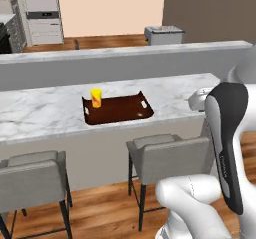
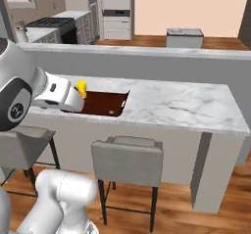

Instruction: There is a tray on the dining counter. Grab the cup, mug, and pitcher and place them on the tray. The pitcher may be placed next to the tray if it cannot fit the tray.

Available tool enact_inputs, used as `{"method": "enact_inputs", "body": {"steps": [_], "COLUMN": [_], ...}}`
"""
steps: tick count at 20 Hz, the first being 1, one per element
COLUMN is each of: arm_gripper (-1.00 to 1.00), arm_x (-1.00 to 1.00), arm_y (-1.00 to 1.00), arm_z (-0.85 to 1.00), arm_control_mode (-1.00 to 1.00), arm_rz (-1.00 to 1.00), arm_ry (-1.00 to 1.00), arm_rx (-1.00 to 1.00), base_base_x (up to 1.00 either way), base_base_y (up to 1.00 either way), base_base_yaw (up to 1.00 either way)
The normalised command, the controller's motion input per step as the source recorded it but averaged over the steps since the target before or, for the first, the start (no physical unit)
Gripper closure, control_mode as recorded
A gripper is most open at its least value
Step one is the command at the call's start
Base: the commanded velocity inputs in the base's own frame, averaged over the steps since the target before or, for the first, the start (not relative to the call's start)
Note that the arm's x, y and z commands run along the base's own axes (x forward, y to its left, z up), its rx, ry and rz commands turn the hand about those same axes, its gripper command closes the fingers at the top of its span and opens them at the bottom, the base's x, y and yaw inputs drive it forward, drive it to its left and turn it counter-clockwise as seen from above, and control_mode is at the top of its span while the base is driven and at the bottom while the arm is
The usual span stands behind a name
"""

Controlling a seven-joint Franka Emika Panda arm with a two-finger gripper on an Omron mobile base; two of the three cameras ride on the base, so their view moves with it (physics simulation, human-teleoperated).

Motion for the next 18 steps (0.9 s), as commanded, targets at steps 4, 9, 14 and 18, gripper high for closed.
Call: {"method": "enact_inputs", "body": {"steps": [4, 9, 14, 18], "arm_gripper": [-1.00, -1.00, -1.00, -1.00], "arm_x": [0.00, 0.00, 0.00, 0.00], "arm_y": [0.00, 0.00, 0.00, 0.00], "arm_z": [0.00, 0.00, 0.00, 0.00], "arm_control_mode": [1.00, 1.00, 1.00, 1.00], "arm_rz": [0.00, 0.00, 0.00, 0.00], "arm_ry": [0.00, 0.00, 0.00, 0.00], "arm_rx": [0.00, 0.00, 0.00, 0.00], "base_base_x": [-0.23, -0.08, -0.01, -0.01], "base_base_y": [-1.00, -1.00, -1.00, -1.00], "base_base_yaw": [0.00, 0.00, 0.00, 0.00]}}
